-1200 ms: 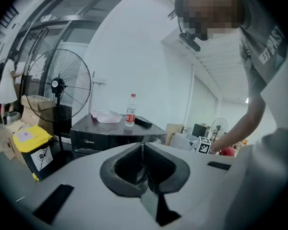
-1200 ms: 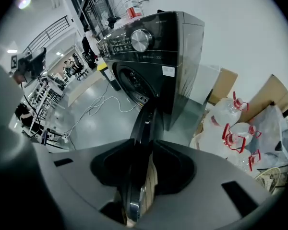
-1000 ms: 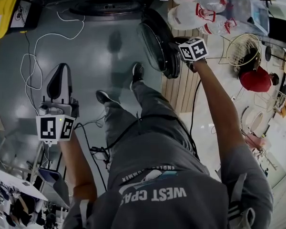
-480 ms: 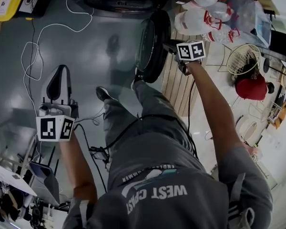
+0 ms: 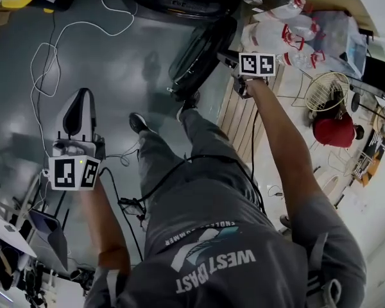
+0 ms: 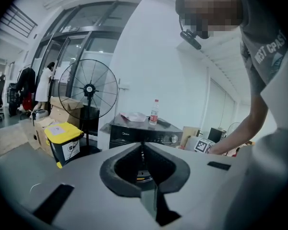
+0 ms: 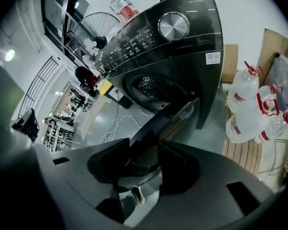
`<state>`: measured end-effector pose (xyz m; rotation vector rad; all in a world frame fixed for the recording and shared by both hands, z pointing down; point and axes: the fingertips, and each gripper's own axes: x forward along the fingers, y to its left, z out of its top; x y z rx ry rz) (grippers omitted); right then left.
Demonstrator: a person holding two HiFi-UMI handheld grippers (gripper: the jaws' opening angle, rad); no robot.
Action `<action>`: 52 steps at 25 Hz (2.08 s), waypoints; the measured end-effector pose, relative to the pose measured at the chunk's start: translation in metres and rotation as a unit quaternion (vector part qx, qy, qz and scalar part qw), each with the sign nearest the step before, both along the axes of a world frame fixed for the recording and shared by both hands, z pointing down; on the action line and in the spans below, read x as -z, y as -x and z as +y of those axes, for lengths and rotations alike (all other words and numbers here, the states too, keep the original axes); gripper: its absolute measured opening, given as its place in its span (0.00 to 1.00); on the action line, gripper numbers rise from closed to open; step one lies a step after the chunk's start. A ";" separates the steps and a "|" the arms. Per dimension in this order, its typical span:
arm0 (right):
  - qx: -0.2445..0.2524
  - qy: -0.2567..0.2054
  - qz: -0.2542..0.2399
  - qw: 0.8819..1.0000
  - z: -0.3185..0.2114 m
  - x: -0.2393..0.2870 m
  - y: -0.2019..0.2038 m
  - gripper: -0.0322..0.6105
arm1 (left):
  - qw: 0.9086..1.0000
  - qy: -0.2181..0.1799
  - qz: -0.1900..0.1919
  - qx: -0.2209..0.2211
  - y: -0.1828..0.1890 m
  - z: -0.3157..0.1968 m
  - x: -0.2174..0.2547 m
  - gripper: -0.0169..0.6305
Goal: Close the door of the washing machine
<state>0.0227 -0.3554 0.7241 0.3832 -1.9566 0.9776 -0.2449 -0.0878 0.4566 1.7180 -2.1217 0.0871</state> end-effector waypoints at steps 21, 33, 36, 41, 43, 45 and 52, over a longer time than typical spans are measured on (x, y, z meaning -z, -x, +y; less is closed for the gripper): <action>-0.013 -0.022 -0.054 0.998 -0.018 0.000 0.095 0.32 | 0.998 0.008 0.001 0.067 0.011 0.068 -0.012 0.07; -0.043 -0.084 -0.063 0.994 -0.057 -0.007 0.136 0.17 | 0.994 0.028 -0.002 0.107 0.023 0.096 -0.018 0.07; -0.057 -0.104 -0.066 0.991 -0.067 -0.007 0.145 0.15 | 0.993 0.031 -0.002 0.112 0.023 0.094 -0.020 0.07; -0.089 -0.127 -0.069 0.985 -0.086 -0.009 0.158 0.12 | 0.993 0.038 -0.005 0.115 0.023 0.094 -0.021 0.07; -0.103 -0.131 -0.074 0.983 -0.093 -0.009 0.164 0.12 | 0.992 0.041 -0.007 0.117 0.025 0.096 -0.020 0.07; -0.121 -0.130 -0.079 0.981 -0.101 -0.010 0.170 0.12 | 0.992 0.043 -0.008 0.119 0.027 0.098 -0.020 0.07; -0.222 -0.108 -0.068 0.967 -0.114 -0.016 0.174 0.10 | 0.991 0.046 -0.012 0.123 0.028 0.100 -0.017 0.07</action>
